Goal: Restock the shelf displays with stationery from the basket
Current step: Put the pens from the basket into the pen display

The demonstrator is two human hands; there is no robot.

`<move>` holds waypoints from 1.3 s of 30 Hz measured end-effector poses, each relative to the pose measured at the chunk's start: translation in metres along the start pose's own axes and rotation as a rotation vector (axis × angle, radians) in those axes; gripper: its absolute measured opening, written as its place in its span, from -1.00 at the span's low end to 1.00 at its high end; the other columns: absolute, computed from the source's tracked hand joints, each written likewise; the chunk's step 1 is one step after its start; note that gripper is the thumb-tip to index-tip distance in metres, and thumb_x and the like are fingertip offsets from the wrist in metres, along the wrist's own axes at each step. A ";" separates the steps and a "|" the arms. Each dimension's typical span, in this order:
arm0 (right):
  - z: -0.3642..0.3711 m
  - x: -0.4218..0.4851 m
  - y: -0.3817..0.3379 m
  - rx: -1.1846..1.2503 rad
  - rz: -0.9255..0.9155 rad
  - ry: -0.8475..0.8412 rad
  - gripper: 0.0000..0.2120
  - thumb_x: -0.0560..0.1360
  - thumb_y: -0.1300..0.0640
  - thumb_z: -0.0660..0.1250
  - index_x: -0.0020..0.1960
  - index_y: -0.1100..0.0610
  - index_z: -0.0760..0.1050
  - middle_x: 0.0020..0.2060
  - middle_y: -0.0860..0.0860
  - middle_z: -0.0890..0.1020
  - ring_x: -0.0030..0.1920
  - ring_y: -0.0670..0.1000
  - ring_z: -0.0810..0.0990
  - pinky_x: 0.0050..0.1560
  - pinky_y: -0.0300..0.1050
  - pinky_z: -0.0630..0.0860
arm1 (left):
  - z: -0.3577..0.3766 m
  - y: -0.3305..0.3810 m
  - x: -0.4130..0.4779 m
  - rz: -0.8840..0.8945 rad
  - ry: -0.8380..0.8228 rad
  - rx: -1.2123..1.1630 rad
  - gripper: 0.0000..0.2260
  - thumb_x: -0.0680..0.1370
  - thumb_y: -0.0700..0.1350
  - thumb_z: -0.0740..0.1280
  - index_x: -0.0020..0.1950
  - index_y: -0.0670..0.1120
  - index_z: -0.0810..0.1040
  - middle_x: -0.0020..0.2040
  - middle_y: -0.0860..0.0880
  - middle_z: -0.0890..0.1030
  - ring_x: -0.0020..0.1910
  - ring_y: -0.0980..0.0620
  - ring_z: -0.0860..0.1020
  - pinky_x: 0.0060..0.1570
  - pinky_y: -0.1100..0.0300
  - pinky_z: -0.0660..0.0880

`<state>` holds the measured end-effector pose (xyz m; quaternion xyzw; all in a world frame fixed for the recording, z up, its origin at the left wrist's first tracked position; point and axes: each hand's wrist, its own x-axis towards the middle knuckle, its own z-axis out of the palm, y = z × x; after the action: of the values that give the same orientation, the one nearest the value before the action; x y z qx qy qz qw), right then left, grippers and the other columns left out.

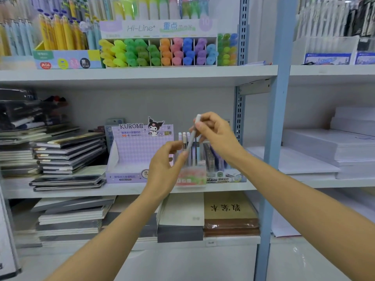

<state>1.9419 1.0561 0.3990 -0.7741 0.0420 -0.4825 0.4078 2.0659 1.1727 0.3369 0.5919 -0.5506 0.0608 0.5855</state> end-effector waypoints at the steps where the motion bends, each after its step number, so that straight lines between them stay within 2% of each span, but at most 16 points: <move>1: -0.003 0.003 0.002 0.009 -0.006 0.085 -0.89 0.61 0.20 0.23 0.08 0.22 0.45 -0.11 0.11 0.68 -0.10 -0.02 0.67 -0.12 -0.20 0.59 | 0.000 -0.006 -0.003 0.054 -0.019 0.139 -0.73 0.60 -0.05 0.31 0.30 0.01 0.49 0.25 0.07 0.55 0.24 0.12 0.46 0.22 0.20 0.37; 4: -0.007 0.009 0.014 -0.055 -0.012 0.215 -0.91 0.62 0.23 0.21 0.06 0.25 0.41 -0.13 0.16 0.66 -0.17 -0.08 0.67 -0.16 -0.24 0.58 | 0.000 -0.027 -0.013 0.144 -0.176 0.448 -0.54 0.59 -0.10 0.30 0.48 -0.06 0.33 0.48 0.00 0.33 0.49 0.04 0.19 0.45 0.13 0.14; 6: -0.005 0.009 0.026 -0.134 0.015 0.207 -0.94 0.61 0.24 0.22 0.04 0.25 0.41 -0.15 0.15 0.66 -0.20 -0.10 0.66 -0.18 -0.26 0.58 | 0.002 -0.038 -0.019 0.135 -0.247 0.540 -0.46 0.59 -0.08 0.30 0.54 -0.05 0.21 0.56 0.02 0.18 0.56 0.02 0.04 0.51 0.06 0.05; 8: 0.000 0.006 0.039 -0.199 0.048 0.169 -0.92 0.60 0.25 0.23 0.05 0.27 0.42 -0.13 0.17 0.67 -0.17 -0.05 0.68 -0.16 -0.21 0.60 | 0.003 -0.044 -0.022 0.155 -0.254 0.571 -0.43 0.58 -0.07 0.29 0.55 -0.05 0.16 0.57 0.02 0.13 0.56 0.02 0.00 0.52 0.05 0.04; 10: 0.004 0.003 0.050 -0.271 0.070 0.118 -0.89 0.60 0.23 0.24 0.06 0.28 0.43 -0.12 0.16 0.67 -0.12 0.05 0.69 -0.07 -0.04 0.63 | 0.004 -0.046 -0.022 0.178 -0.249 0.582 -0.43 0.58 -0.07 0.29 0.55 -0.05 0.16 0.57 0.00 0.13 0.56 0.01 0.01 0.51 0.02 0.08; 12: 0.007 0.004 0.054 -0.321 0.069 0.074 -0.90 0.60 0.22 0.24 0.06 0.26 0.43 -0.13 0.13 0.67 -0.11 0.05 0.68 -0.04 0.05 0.63 | 0.004 -0.048 -0.022 0.183 -0.251 0.596 -0.42 0.58 -0.07 0.29 0.55 -0.04 0.15 0.57 0.00 0.13 0.56 0.00 0.02 0.50 -0.01 0.12; 17: 0.002 0.015 0.053 -0.466 0.043 -0.039 -0.97 0.60 0.21 0.24 0.03 0.17 0.43 -0.16 0.07 0.66 -0.17 0.00 0.67 -0.03 0.05 0.62 | 0.006 -0.052 -0.023 0.201 -0.254 0.585 -0.40 0.57 -0.08 0.30 0.56 -0.04 0.13 0.56 0.01 0.11 0.54 0.01 0.09 0.43 -0.03 0.22; 19: 0.005 0.017 0.054 -0.485 0.038 -0.059 -0.92 0.60 0.21 0.25 0.09 0.16 0.42 -0.18 0.10 0.67 -0.18 0.03 0.67 -0.01 0.08 0.61 | 0.007 -0.052 -0.023 0.204 -0.252 0.577 -0.39 0.56 -0.10 0.31 0.56 -0.04 0.12 0.57 0.00 0.10 0.54 0.02 0.09 0.42 -0.03 0.23; 22: 0.015 0.017 0.060 -0.531 -0.031 -0.009 -0.79 0.58 0.20 0.28 0.19 0.05 0.36 -0.25 0.08 0.66 -0.22 0.02 0.64 -0.08 0.04 0.61 | 0.008 -0.054 -0.024 0.212 -0.246 0.568 -0.37 0.55 -0.12 0.31 0.56 -0.04 0.11 0.57 0.00 0.09 0.54 0.03 0.08 0.42 -0.02 0.24; 25: 0.019 0.017 0.068 -0.608 -0.082 0.038 -0.85 0.56 0.22 0.31 0.10 0.06 0.45 -0.17 0.00 0.63 -0.20 -0.09 0.59 -0.08 -0.07 0.58 | 0.008 -0.056 -0.026 0.230 -0.241 0.571 -0.36 0.55 -0.12 0.31 0.57 -0.03 0.09 0.58 0.01 0.07 0.51 0.02 0.17 0.38 0.03 0.29; 28: 0.018 0.016 0.073 -0.716 -0.093 0.022 -0.82 0.55 0.23 0.32 0.15 0.14 0.53 -0.05 0.04 0.58 -0.10 -0.06 0.53 0.04 -0.06 0.53 | 0.009 -0.057 -0.026 0.225 -0.241 0.573 -0.35 0.55 -0.12 0.31 0.57 -0.01 0.08 0.58 0.03 0.03 0.27 -0.02 0.42 0.14 0.12 0.41; 30: 0.017 0.012 0.071 -0.719 -0.072 -0.002 -0.75 0.58 0.17 0.28 0.25 0.12 0.51 0.02 0.06 0.55 -0.01 -0.04 0.52 0.11 -0.08 0.48 | 0.010 -0.057 -0.026 0.216 -0.244 0.555 -0.35 0.55 -0.13 0.31 0.57 0.00 0.07 0.58 0.05 0.02 0.12 -0.04 0.49 -0.01 0.17 0.42; 32: 0.017 0.002 0.066 -0.674 -0.093 0.015 -0.70 0.60 0.13 0.25 0.33 0.11 0.46 0.10 0.05 0.52 0.09 -0.04 0.50 0.17 -0.13 0.43 | 0.011 -0.056 -0.028 0.223 -0.228 0.529 -0.34 0.55 -0.14 0.32 0.58 0.01 0.08 0.58 0.05 0.00 0.20 -0.04 0.47 0.04 0.16 0.45; 34: 0.020 -0.017 0.059 -0.603 -0.183 0.062 -0.71 0.60 0.16 0.25 0.31 0.14 0.47 0.12 0.02 0.52 0.10 -0.08 0.50 0.17 -0.19 0.42 | 0.011 -0.056 -0.036 0.241 -0.176 0.527 -0.34 0.54 -0.17 0.33 0.57 -0.01 0.11 0.58 -0.01 0.00 0.34 -0.01 0.37 0.19 0.12 0.44; 37: 0.031 -0.064 0.059 -0.500 -0.291 0.027 -0.82 0.58 0.21 0.25 0.16 0.16 0.53 -0.01 -0.01 0.56 -0.05 -0.11 0.52 -0.03 -0.25 0.46 | 0.015 -0.070 -0.060 0.259 -0.048 0.513 -0.42 0.47 -0.29 0.36 0.47 -0.11 0.31 0.45 -0.13 0.26 0.30 -0.09 0.40 0.20 0.02 0.46; 39: 0.042 -0.104 0.073 -0.443 -0.255 -0.077 -0.85 0.58 0.18 0.24 0.07 0.14 0.56 -0.08 -0.03 0.59 -0.11 -0.09 0.53 -0.13 -0.24 0.46 | 0.022 -0.090 -0.091 0.244 -0.001 0.501 -0.49 0.42 -0.33 0.37 0.36 -0.16 0.41 0.30 -0.14 0.39 0.21 -0.08 0.43 0.16 0.04 0.46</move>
<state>1.9435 1.0803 0.2678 -0.8612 0.0332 -0.4793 0.1657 2.0827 1.1822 0.2088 0.6477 -0.5857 0.2649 0.4090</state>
